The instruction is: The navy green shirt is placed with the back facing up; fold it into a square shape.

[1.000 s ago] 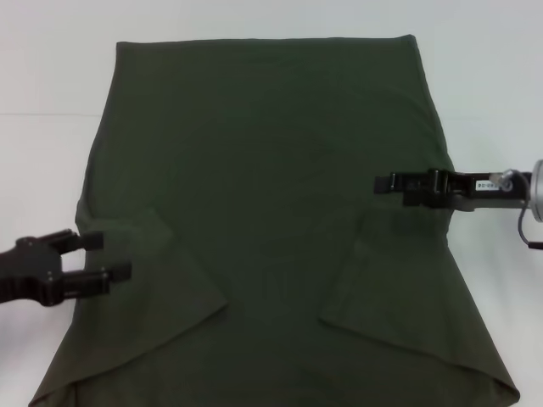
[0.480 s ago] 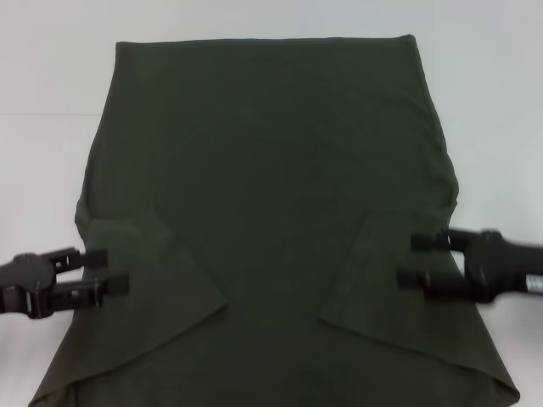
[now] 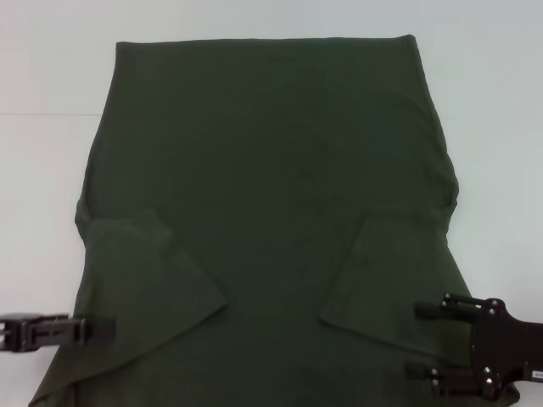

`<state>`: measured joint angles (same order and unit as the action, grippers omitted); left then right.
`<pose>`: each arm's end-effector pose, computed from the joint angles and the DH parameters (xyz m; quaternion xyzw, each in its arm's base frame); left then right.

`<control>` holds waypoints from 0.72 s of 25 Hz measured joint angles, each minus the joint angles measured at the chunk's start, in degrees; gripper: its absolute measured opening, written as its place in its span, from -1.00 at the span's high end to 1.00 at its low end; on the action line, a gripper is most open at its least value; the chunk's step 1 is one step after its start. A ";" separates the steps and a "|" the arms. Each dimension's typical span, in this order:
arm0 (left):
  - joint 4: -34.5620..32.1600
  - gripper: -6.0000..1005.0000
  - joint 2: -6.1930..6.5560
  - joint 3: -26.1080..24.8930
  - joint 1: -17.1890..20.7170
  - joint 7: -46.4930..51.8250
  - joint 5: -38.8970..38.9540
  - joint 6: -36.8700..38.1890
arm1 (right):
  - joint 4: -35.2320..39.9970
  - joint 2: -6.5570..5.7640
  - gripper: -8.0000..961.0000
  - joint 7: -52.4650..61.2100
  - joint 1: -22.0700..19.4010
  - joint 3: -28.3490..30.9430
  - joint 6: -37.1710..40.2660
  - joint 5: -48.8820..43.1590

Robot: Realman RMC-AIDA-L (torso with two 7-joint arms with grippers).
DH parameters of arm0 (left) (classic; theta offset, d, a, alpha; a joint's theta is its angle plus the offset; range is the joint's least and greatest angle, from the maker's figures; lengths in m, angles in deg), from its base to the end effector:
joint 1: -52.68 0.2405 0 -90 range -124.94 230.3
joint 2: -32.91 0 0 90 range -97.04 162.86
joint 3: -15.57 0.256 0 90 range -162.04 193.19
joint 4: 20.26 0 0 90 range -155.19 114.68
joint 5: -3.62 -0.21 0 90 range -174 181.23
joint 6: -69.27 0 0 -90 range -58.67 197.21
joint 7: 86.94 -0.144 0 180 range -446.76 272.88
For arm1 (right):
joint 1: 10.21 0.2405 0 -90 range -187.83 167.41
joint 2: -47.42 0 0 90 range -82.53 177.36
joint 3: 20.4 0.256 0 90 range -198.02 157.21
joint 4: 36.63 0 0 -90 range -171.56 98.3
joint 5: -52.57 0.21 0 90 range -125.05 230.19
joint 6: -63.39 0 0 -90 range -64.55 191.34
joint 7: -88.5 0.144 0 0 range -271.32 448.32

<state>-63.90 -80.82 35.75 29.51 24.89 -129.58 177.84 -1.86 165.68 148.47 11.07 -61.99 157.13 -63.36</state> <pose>-0.3299 0.2599 0.0715 -0.8192 -0.5273 -0.2199 0.0512 0.3074 0.2682 -0.0099 -0.9599 0.1323 0.2154 0.1213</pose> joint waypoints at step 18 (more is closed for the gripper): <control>-8.52 -0.77 3.73 0.22 -2.06 24.47 -19.05 3.01 | 0.03 0.47 -0.74 -2.68 -0.42 0.01 -1.51 -0.88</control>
<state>-72.42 -77.09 35.97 27.45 49.36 -148.63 180.85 -1.83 166.15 145.79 10.65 -61.97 155.62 -64.24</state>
